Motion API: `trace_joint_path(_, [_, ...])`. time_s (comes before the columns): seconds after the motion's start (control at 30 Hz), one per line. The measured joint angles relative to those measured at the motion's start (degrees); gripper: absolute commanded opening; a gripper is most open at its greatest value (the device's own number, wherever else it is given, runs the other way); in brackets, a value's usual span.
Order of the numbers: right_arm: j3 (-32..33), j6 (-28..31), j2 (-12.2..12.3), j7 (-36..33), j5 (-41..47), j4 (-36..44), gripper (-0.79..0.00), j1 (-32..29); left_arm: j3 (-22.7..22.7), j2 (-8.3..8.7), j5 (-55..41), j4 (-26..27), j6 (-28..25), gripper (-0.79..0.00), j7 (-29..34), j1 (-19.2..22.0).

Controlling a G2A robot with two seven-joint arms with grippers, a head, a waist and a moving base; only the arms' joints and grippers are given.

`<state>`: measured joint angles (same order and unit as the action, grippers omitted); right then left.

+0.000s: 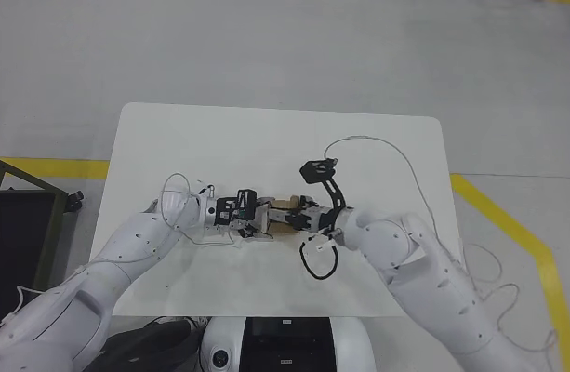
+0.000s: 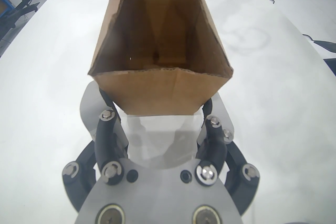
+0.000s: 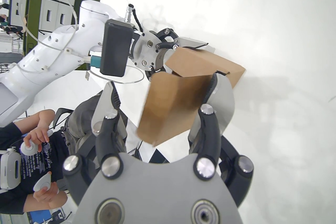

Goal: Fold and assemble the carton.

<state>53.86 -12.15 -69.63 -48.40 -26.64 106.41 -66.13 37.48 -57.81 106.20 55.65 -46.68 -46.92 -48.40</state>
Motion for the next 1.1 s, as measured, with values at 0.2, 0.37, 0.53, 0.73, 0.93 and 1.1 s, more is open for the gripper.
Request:
trace_joint_path(0.2, [5.3, 2.8, 0.7, 1.4, 5.6, 0.1, -0.308, -3.5, -0.1, -0.07, 0.0, 0.0, -0.2, -0.135, 0.3, 0.1])
trace_joint_path(0.37, [9.4, 5.9, 1.3, 1.8, 10.6, -0.4, -0.517, -6.1, -0.1, -0.11, -0.2, -0.1, -0.2, -0.132, 0.5, 0.1])
trace_joint_path(0.53, [10.5, 6.9, 1.6, 1.1, 11.7, -1.5, -0.480, -7.2, -0.2, -0.16, -0.2, -0.1, -0.1, -0.132, 0.8, 0.1])
trace_joint_path(0.73, [9.1, 6.5, 1.6, 0.5, 11.4, -2.7, -0.483, -6.3, -0.2, -0.19, -0.3, -0.1, -0.2, -0.139, 1.0, 0.1])
trace_joint_path(0.93, [7.1, 5.1, 1.4, -0.2, 9.0, -3.0, -0.514, -4.7, -0.2, -0.19, -0.3, 0.2, -0.2, -0.142, 1.4, 0.0])
trace_joint_path(1.1, [4.4, 1.5, 1.2, -0.5, 3.5, -2.2, -0.542, -2.5, -0.2, -0.22, -0.4, 0.5, -0.3, -0.142, 1.6, 0.1])
